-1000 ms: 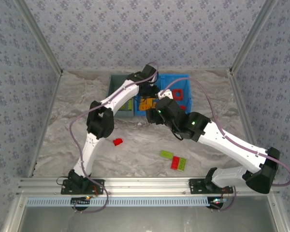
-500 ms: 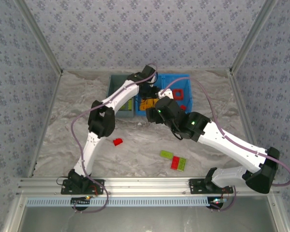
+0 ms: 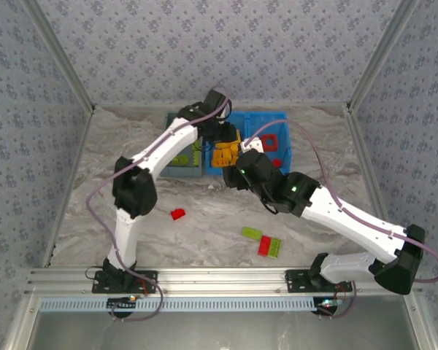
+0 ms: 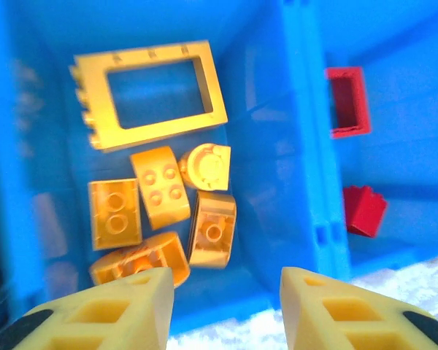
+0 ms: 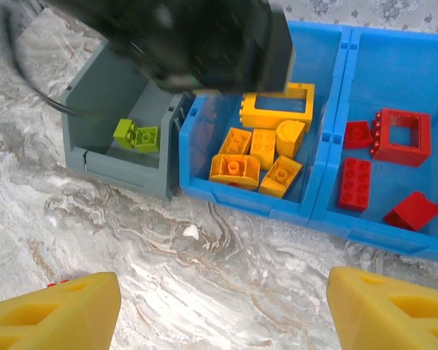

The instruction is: Sort the legos into containers by color

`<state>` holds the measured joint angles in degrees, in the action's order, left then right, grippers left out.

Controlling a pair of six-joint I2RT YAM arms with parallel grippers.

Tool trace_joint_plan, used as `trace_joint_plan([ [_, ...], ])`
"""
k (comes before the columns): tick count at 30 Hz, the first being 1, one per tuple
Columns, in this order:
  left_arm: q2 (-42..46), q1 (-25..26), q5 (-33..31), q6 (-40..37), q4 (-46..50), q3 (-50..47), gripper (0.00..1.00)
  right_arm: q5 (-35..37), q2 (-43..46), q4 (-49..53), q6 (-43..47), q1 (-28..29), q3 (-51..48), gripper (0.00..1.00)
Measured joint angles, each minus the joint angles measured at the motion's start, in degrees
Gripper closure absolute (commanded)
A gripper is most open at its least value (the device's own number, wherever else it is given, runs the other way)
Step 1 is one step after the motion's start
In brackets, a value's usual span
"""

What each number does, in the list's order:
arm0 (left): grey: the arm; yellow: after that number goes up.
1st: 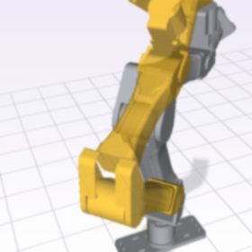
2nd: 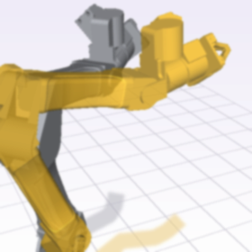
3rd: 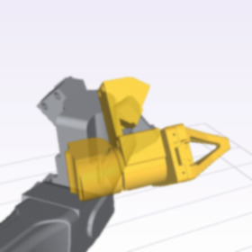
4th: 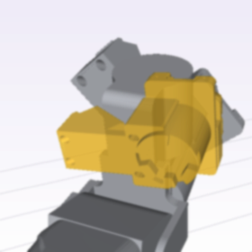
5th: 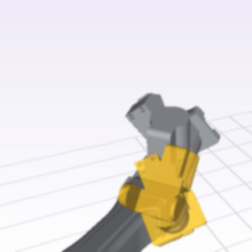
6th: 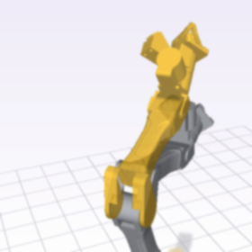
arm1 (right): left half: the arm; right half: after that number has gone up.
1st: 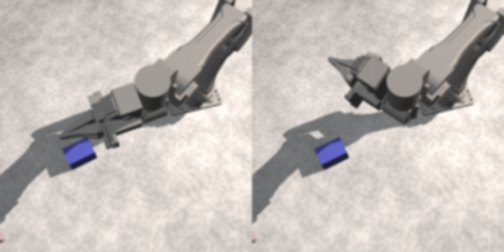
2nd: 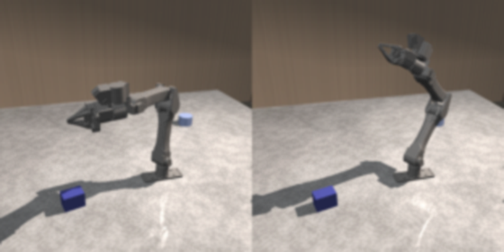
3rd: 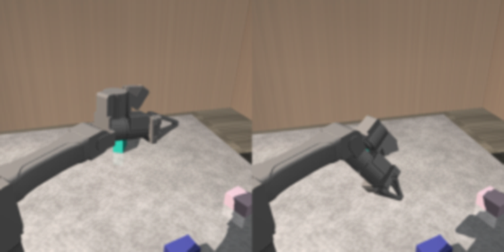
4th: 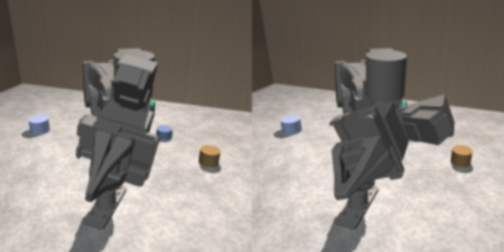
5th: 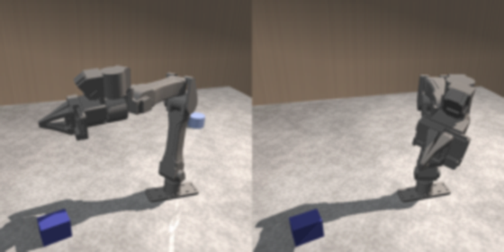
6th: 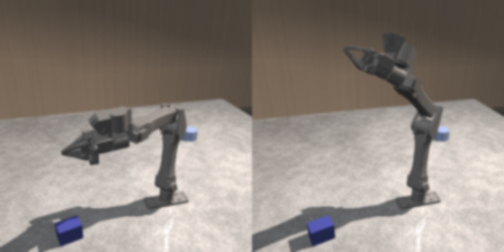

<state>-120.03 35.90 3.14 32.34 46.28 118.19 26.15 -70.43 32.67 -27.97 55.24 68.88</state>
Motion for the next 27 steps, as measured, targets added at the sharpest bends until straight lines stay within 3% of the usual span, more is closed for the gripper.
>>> trace_joint_plan([
  [6, 15.78, 0.22, -5.68, 1.49, -2.27, -8.31, 0.65, 0.04, 1.64, 1.53, -1.16, 1.33, -4.37, 0.28],
  [11, 29.09, 1.64, -9.6, 2.75, -2.99, -20.28, 0.56, -2.78, -1.09, 1.92, 0.5, 3.76, -5.2, 0.18],
  [18, 56.72, 2.47, -11.26, 5.55, -0.55, -42.21, 0.45, -12.2, -22.69, -0.09, 12.87, 11.58, -0.11, 0.1],
  [27, 85.44, 2.43, -10.45, 10.75, 9.62, -54.23, 0.41, -15.96, -46.25, 0.66, 26.25, 10.62, 19.06, 0.08],
])
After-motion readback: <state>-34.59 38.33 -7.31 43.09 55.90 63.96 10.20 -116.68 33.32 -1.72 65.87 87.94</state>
